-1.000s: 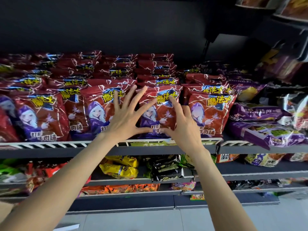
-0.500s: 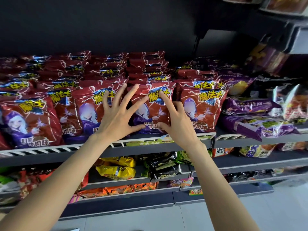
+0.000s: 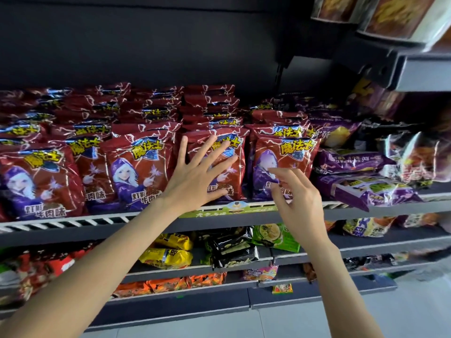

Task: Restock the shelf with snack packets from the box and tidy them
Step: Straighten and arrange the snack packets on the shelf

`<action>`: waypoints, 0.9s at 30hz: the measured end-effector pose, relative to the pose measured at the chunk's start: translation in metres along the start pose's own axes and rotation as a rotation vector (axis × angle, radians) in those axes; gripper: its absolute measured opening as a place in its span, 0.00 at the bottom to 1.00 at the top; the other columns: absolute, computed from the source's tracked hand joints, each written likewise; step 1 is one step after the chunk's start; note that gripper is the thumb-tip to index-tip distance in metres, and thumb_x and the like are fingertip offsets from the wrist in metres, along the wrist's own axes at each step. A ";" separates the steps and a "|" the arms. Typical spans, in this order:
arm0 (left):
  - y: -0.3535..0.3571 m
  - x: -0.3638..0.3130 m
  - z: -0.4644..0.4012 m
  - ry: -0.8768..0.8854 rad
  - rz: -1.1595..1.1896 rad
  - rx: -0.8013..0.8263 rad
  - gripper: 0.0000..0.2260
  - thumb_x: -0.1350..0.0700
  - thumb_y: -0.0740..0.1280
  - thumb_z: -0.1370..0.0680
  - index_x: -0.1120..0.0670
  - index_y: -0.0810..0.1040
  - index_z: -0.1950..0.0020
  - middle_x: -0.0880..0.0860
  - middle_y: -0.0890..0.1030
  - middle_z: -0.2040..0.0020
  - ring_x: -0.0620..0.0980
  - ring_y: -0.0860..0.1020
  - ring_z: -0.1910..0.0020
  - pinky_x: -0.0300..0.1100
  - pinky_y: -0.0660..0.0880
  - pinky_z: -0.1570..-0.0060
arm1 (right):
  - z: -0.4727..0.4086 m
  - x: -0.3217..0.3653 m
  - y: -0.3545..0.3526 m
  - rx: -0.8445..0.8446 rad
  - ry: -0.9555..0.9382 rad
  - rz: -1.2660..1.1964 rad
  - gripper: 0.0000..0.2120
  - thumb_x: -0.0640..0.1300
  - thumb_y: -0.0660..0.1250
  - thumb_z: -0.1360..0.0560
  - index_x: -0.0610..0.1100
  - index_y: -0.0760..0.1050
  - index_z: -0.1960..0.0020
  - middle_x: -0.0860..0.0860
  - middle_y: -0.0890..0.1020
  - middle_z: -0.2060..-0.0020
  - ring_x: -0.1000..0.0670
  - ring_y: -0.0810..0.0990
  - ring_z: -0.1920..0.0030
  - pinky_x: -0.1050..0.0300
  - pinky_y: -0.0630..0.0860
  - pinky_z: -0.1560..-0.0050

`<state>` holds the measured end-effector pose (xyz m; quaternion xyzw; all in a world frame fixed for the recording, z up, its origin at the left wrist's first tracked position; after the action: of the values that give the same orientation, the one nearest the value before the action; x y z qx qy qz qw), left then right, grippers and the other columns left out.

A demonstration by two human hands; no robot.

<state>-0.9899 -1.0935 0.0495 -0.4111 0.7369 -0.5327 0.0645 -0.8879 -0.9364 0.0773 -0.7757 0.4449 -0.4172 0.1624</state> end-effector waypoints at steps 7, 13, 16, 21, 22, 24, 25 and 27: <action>-0.070 0.023 0.039 -0.062 0.315 -0.314 0.13 0.53 0.66 0.23 0.54 0.79 0.40 0.52 0.79 0.40 0.50 0.74 0.39 0.50 0.71 0.41 | -0.030 0.075 0.027 0.116 -0.291 -0.070 0.10 0.40 0.62 0.23 0.42 0.80 0.45 0.50 0.80 0.49 0.61 0.77 0.58 0.70 0.72 0.60; -0.126 0.127 0.159 -0.320 0.256 -0.422 0.05 0.58 0.66 0.23 0.56 0.81 0.50 0.49 0.83 0.60 0.46 0.79 0.62 0.43 0.77 0.61 | -0.048 0.164 0.085 0.251 -0.603 -0.111 0.09 0.42 0.63 0.24 0.44 0.81 0.48 0.51 0.83 0.57 0.51 0.81 0.58 0.60 0.79 0.63; -0.123 0.193 0.198 -0.459 0.158 -0.252 0.12 0.54 0.66 0.24 0.54 0.77 0.41 0.51 0.81 0.51 0.47 0.76 0.51 0.42 0.71 0.45 | -0.047 0.210 0.123 0.246 -0.716 -0.051 0.08 0.41 0.67 0.28 0.45 0.82 0.51 0.51 0.83 0.59 0.49 0.81 0.60 0.61 0.76 0.65; -0.064 0.238 0.217 -0.408 -0.008 0.262 0.51 0.42 0.74 0.32 0.48 0.42 0.22 0.57 0.46 0.22 0.56 0.46 0.24 0.50 0.44 0.26 | -0.034 0.246 0.204 0.323 -0.566 0.109 0.17 0.47 0.74 0.30 0.45 0.78 0.42 0.48 0.81 0.61 0.47 0.80 0.71 0.57 0.73 0.79; -0.055 0.237 0.216 -0.369 -0.047 0.306 0.55 0.43 0.74 0.32 0.46 0.34 0.24 0.57 0.38 0.23 0.57 0.38 0.24 0.53 0.39 0.26 | -0.032 0.245 0.212 0.300 -0.499 0.173 0.20 0.48 0.76 0.31 0.45 0.77 0.42 0.48 0.80 0.61 0.46 0.80 0.71 0.57 0.72 0.80; -0.045 0.232 0.209 -0.284 -0.115 0.337 0.57 0.42 0.74 0.32 0.44 0.26 0.27 0.59 0.33 0.24 0.58 0.33 0.26 0.58 0.35 0.28 | -0.029 0.238 0.216 0.228 -0.351 0.301 0.25 0.49 0.77 0.34 0.45 0.76 0.40 0.46 0.78 0.57 0.44 0.80 0.63 0.54 0.75 0.75; -0.042 0.231 0.207 -0.255 -0.125 0.349 0.58 0.39 0.73 0.33 0.44 0.25 0.28 0.60 0.35 0.24 0.58 0.34 0.25 0.59 0.33 0.29 | -0.026 0.232 0.215 0.202 -0.277 0.342 0.27 0.49 0.78 0.35 0.45 0.76 0.39 0.44 0.78 0.53 0.42 0.79 0.57 0.51 0.77 0.69; -0.039 0.232 0.203 -0.211 -0.101 0.337 0.58 0.35 0.72 0.34 0.44 0.25 0.28 0.61 0.45 0.24 0.60 0.42 0.24 0.62 0.33 0.30 | -0.018 0.216 0.210 0.178 -0.147 0.378 0.31 0.48 0.78 0.35 0.46 0.73 0.35 0.40 0.75 0.47 0.38 0.75 0.50 0.45 0.78 0.57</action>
<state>-1.0118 -1.4023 0.0756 -0.4844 0.6048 -0.6052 0.1825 -0.9633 -1.2290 0.0658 -0.6895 0.5307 -0.3592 0.3375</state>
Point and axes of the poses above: each hand's wrist, its own z-axis away from the middle knuckle, its own y-axis out of the palm, x = y × z, the point moved 9 cm from there along -z, towards the middle knuckle
